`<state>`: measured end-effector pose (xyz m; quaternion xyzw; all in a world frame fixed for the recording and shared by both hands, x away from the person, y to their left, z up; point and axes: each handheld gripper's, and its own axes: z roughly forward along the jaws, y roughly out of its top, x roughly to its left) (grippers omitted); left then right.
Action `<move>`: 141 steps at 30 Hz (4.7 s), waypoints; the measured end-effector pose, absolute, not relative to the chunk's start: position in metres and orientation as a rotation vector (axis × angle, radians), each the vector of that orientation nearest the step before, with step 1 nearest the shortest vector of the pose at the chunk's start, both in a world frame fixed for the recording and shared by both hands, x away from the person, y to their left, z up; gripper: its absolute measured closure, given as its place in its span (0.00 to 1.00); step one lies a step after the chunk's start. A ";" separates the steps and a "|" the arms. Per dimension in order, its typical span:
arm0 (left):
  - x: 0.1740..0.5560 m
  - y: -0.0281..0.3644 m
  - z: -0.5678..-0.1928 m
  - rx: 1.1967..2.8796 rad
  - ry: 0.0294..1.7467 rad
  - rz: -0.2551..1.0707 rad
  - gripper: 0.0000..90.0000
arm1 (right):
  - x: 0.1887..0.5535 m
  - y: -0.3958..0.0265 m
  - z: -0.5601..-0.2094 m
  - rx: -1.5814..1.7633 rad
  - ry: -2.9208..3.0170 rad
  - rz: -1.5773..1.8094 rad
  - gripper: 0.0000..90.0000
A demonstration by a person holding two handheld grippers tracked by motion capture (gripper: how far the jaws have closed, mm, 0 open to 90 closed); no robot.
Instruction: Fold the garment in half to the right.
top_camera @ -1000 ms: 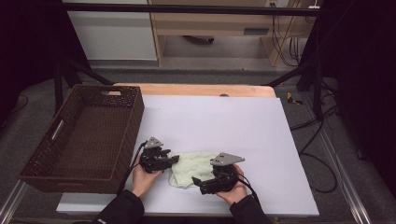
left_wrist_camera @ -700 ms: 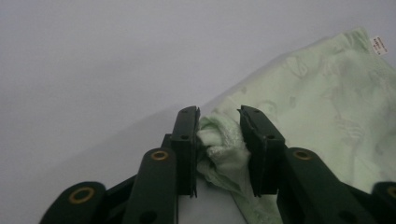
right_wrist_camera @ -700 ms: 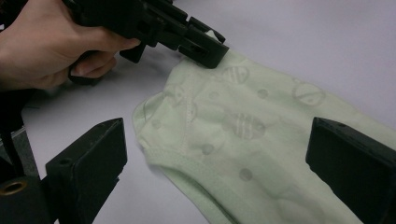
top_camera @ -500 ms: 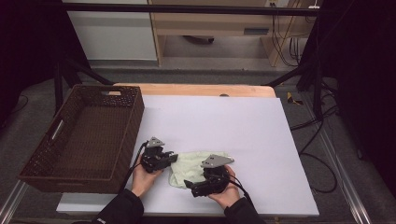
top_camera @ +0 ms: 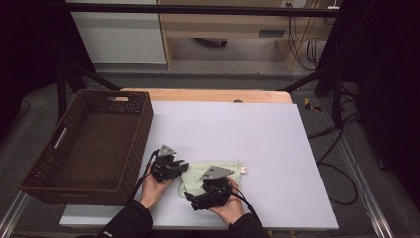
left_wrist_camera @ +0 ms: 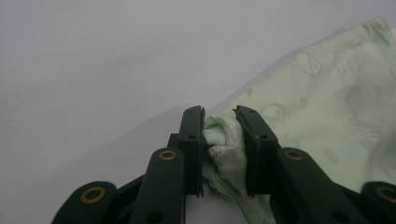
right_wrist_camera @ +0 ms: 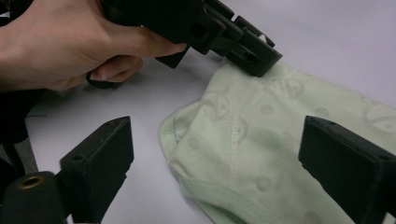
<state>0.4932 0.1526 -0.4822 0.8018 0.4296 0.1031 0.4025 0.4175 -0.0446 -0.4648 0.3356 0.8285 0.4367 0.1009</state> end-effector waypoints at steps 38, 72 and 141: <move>0.493 0.152 -0.481 2.028 1.101 0.252 0.81 | 0.406 -0.005 -0.481 0.883 2.467 1.036 0.90; 0.477 0.136 -0.439 2.051 1.071 0.332 0.84 | 0.403 -0.043 -0.451 1.090 2.411 1.368 0.97; 0.496 0.048 -0.423 2.016 0.829 0.197 0.61 | 0.381 -0.157 -0.449 1.398 2.087 1.179 0.76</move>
